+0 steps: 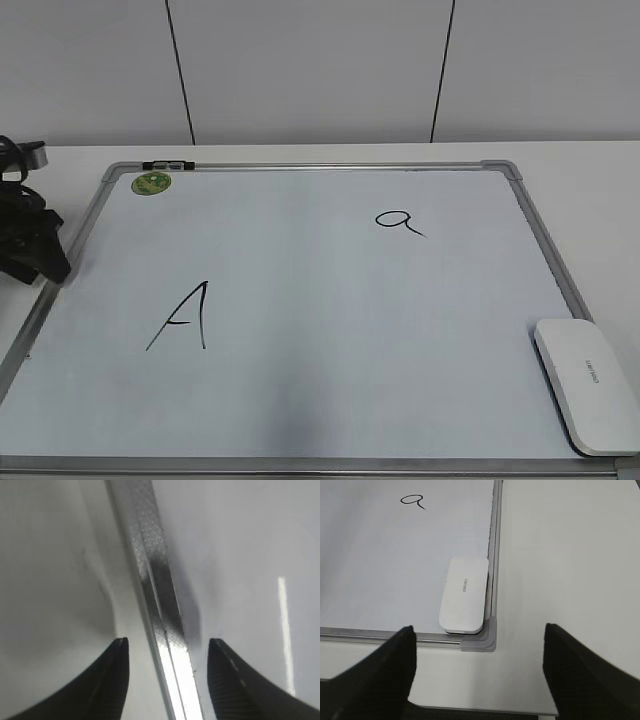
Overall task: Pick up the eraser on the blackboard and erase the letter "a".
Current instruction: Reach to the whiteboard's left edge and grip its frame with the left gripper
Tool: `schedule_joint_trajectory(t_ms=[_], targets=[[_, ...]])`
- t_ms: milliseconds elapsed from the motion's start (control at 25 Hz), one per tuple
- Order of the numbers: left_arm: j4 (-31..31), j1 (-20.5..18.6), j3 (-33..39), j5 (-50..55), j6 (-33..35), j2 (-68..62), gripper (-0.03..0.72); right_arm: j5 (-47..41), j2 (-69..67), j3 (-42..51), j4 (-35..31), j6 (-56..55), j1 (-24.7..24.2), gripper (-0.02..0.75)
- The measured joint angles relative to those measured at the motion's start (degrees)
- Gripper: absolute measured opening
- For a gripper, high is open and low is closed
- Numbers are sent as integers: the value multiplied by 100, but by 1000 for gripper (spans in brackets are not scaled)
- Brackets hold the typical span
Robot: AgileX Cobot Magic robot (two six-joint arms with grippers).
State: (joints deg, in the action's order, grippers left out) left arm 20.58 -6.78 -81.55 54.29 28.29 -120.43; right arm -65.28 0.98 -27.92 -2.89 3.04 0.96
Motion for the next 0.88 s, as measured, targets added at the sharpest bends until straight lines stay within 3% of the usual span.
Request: schedule_joint_trajectory(t_ms=[440, 880], targets=[[172, -3, -13, -52, 22, -245, 364, 0, 0, 0, 0, 0, 0, 586], [349, -110, -13, -52, 22, -254, 223, 0, 0, 0, -59, 0, 0, 587]])
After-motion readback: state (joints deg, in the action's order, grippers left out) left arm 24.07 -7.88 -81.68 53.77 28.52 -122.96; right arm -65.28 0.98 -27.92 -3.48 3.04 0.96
